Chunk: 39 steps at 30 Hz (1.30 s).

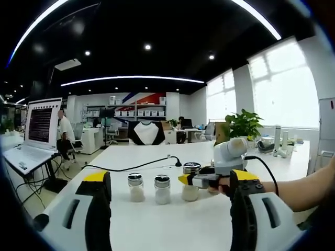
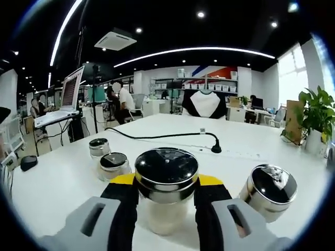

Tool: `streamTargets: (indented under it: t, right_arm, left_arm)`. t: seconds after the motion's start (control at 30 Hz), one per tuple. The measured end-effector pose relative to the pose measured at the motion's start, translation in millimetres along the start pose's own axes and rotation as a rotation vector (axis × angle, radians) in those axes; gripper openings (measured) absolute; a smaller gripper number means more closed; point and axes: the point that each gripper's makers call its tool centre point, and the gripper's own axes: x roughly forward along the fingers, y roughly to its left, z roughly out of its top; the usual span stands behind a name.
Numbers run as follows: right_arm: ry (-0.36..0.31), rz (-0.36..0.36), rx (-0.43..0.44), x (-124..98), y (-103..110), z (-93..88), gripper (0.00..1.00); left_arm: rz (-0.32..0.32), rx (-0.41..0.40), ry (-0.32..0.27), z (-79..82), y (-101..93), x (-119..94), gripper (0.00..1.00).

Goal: Rotate the seasoning bottle until the label or dispensing opening points toward the visible target arrow and the bottle remains upright within the marked orientation range

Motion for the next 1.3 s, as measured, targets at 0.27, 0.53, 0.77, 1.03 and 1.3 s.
streamTargets:
  t: [0.27, 0.53, 0.77, 1.03, 1.3]
  right_arm:
    - [0.005, -0.004, -0.023, -4, 2, -0.9, 0.40]
    - [0.003, 0.017, -0.014, -9, 6, -2.3, 0.40]
    - [0.001, 0.028, -0.013, -20, 9, -4.9, 0.40]
    - [0.010, 0.052, -0.028, -34, 11, -8.9, 0.40]
    - [0.033, 0.073, -0.027, -48, 14, -13.4, 0.40]
  left_arm:
    - [0.008, -0.008, 0.006, -2.2, 1.3, -3, 0.99]
    - [0.009, -0.014, 0.007, -2.9, 0.8, -4, 0.98]
    - [0.016, -0.027, 0.007, -3.0, 1.8, -2, 0.98]
    - [0.013, -0.037, 0.012, -5.5, 0.7, -2, 0.97]
    - [0.015, -0.033, 0.010, -3.8, -0.1, -2, 0.97]
